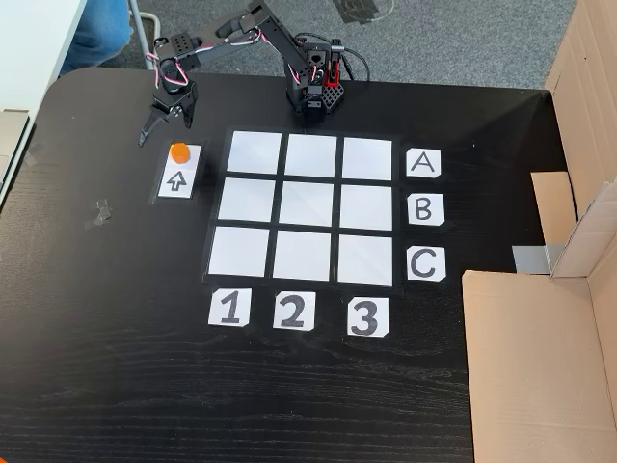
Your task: Pick up the round, orange token and place it in the grid on square B3.
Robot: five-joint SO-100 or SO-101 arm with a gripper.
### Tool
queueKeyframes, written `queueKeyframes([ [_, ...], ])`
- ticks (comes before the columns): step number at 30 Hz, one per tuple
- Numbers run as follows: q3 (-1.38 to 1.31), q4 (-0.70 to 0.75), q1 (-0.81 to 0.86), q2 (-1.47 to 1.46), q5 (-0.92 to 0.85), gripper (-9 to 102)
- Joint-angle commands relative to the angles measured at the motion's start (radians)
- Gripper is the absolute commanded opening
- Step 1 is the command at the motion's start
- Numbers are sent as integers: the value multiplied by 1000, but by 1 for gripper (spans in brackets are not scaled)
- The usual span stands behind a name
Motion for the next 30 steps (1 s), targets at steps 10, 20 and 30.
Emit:
queueKeyframes([
  [10, -103, -12, -67, -69, 17, 68],
  [20, -135, -26, -101, -120, 97, 71],
  [30, -144, -83, -104, -147, 106, 15],
])
